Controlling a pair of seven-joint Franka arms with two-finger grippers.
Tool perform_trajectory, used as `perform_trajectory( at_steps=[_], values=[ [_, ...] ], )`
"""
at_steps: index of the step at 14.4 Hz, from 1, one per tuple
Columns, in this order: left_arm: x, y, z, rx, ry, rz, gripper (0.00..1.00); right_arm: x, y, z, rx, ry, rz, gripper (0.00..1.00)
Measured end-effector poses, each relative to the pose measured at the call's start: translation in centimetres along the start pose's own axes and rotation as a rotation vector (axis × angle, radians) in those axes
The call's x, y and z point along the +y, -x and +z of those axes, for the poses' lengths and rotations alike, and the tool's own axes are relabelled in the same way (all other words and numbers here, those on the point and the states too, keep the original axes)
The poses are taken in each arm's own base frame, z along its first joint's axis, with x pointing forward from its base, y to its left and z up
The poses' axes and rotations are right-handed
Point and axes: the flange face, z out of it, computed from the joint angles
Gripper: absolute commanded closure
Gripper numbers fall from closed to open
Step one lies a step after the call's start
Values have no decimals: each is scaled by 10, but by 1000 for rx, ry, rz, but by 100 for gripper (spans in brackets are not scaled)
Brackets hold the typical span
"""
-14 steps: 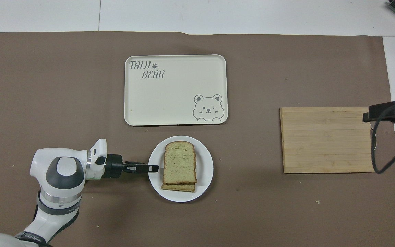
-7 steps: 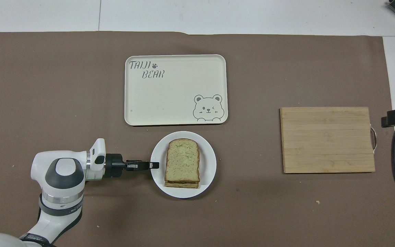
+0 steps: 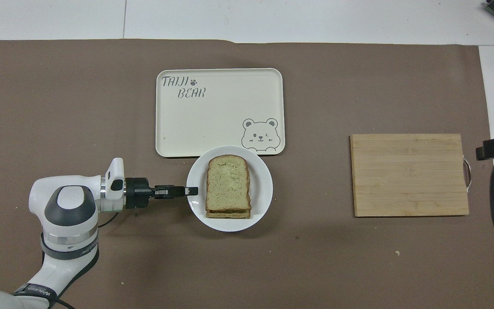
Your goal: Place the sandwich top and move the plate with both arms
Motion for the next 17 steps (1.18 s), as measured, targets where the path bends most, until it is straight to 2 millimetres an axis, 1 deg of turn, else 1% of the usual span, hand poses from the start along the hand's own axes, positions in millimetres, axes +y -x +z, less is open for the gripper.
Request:
perform_trajectory(
  at_steps=[2, 3, 4, 7, 9, 10, 11, 13, 15, 17],
  values=[
    [27, -31, -13, 37, 27, -34, 100, 0, 0, -5, 10, 0, -13, 0],
    [35, -45, -21, 54, 38, -48, 100, 0, 0, -7, 15, 1, -30, 0],
    [39, -58, -30, 76, 43, -60, 100, -1, 0, -8, 18, 1, -49, 0],
    [37, -100, -54, 133, 43, -93, 100, -2, 0, -9, 23, 1, -69, 0],
    [32, -125, -64, 157, 28, -124, 100, -5, -1, -9, 27, 1, -75, 0],
    [30, -138, -66, 177, 12, -132, 100, -6, -1, -9, 27, 1, -76, 0],
    [27, -149, -64, 193, -2, -132, 100, -6, -1, -9, 27, 1, -77, 0],
    [21, -168, -48, 183, -30, -120, 100, -7, -1, -8, 26, 2, -80, 0],
    [7, -180, -31, 145, -90, -112, 100, -8, -1, -7, 24, 2, -81, 0],
    [-2, -190, -17, 143, -125, -114, 100, -8, -2, -7, 21, 2, -81, 0]
  ],
)
